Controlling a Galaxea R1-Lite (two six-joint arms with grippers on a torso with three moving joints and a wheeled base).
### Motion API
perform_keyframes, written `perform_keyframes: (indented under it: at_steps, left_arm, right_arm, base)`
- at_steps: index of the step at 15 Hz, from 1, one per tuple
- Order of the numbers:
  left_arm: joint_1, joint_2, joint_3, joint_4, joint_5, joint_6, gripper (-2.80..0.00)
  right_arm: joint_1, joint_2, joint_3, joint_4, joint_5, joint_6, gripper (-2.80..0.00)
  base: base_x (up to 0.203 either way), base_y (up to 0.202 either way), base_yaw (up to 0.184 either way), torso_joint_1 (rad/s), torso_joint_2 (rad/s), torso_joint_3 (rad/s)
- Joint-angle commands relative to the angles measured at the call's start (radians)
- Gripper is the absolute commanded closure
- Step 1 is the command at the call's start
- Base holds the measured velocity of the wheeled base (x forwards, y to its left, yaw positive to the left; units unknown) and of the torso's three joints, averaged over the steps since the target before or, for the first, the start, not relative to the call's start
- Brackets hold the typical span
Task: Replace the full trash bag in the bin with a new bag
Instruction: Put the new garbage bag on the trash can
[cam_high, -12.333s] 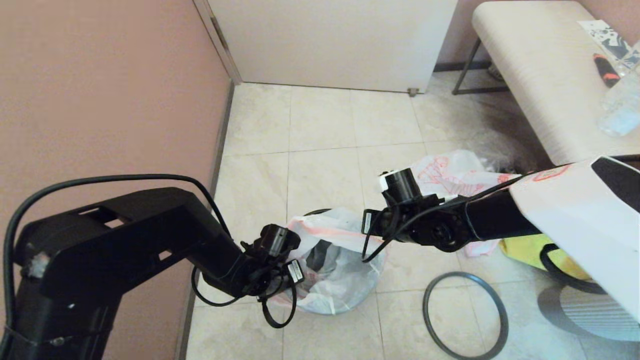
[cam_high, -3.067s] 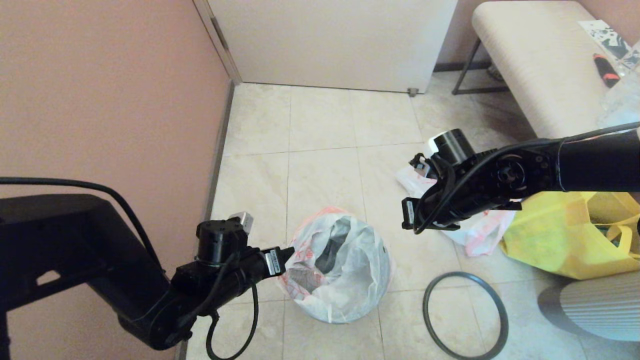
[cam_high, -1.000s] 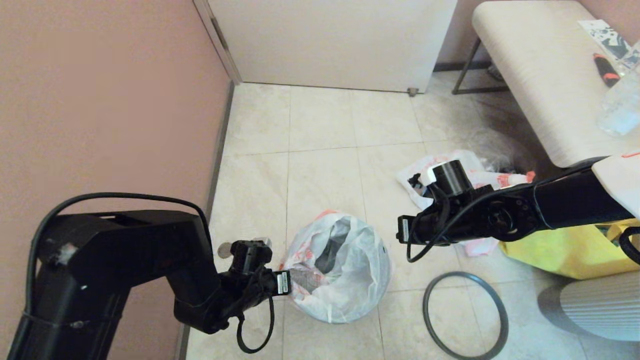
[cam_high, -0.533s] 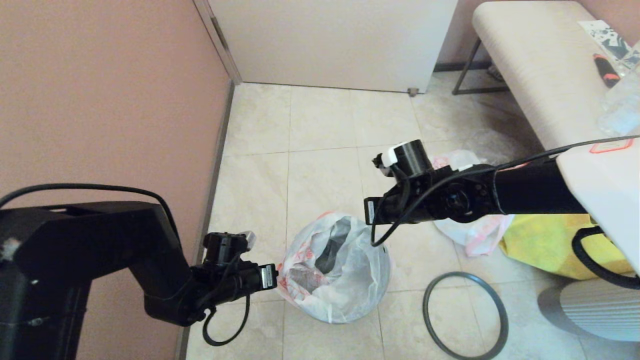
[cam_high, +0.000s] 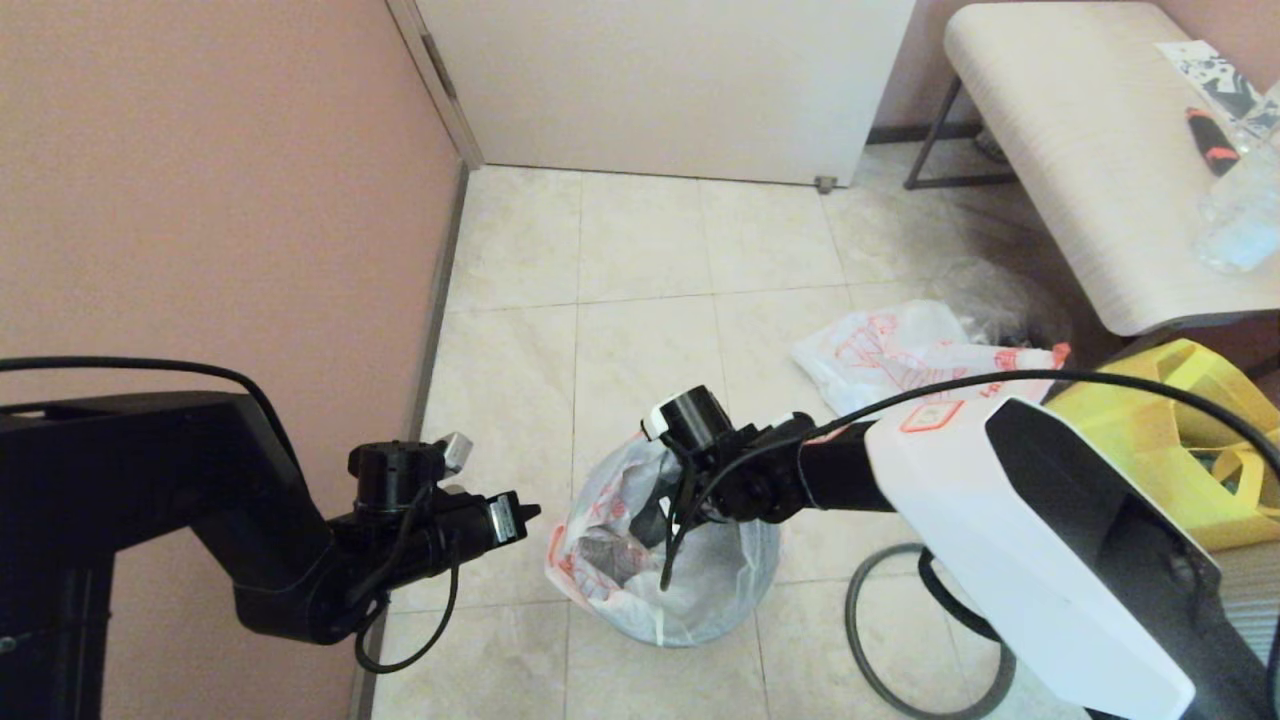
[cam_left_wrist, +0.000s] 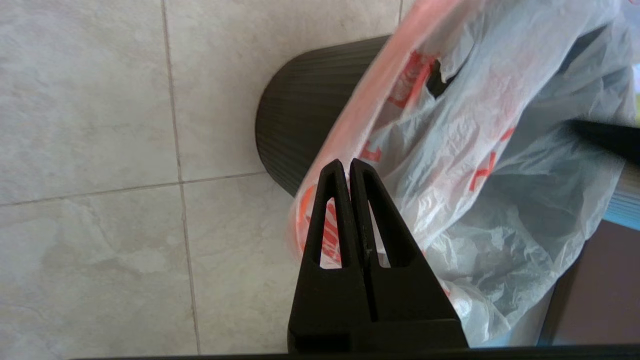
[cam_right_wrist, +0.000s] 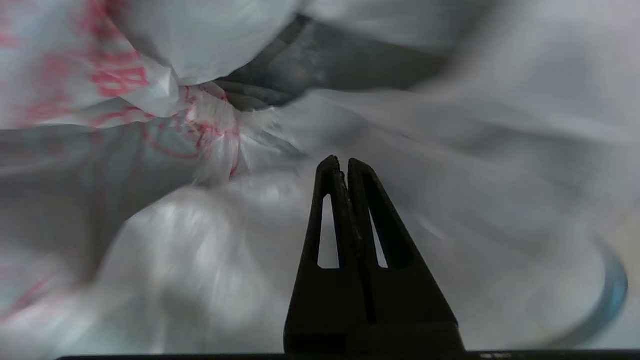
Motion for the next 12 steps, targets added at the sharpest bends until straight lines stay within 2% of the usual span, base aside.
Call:
perform_keyframes:
  at_steps: [1,3,4,6,9,12]
  left_arm:
    - [0.000,0.001,-0.002,-0.007,-0.002,-0.004,0.00]
    - [0.000,0.001,-0.003,-0.007,-0.003,-0.007,0.00]
    - [-0.004,-0.002,-0.003,-0.006,-0.004,-0.009,0.00]
    - [-0.018,-0.002,-0.002,-0.006,-0.004,-0.009,0.00]
    - [-0.040,-0.001,0.000,-0.006,-0.002,-0.007,0.00]
    - [-0.040,0.001,0.000,-0.006,-0.002,-0.005,0.00]
  right_arm:
    - [0.009,0.156,-0.001,-0.116,-0.003,-0.100,0.00]
    - [0.000,0.251,-0.002,-0.234,0.000,-0.290,0.00]
    - [-0.012,0.293,-0.002,-0.256,0.009,-0.384,0.00]
    - [-0.038,0.338,-0.004,-0.254,0.022,-0.513,0.00]
    - [-0.064,0.376,-0.008,-0.245,0.022,-0.605,0.00]
    - [-0.058,0.361,-0.006,-0.247,0.022,-0.610,0.00]
  base:
    - [0.000,0.000,0.000,0.000,0.00,0.000]
    - [0.000,0.000,0.000,0.000,0.00,0.000]
    - [0.000,0.000,0.000,0.000,0.00,0.000]
    - [0.000,0.000,0.000,0.000,0.00,0.000]
    - [0.000,0.000,0.000,0.000,0.00,0.000]
    - [0.000,0.000,0.000,0.000,0.00,0.000]
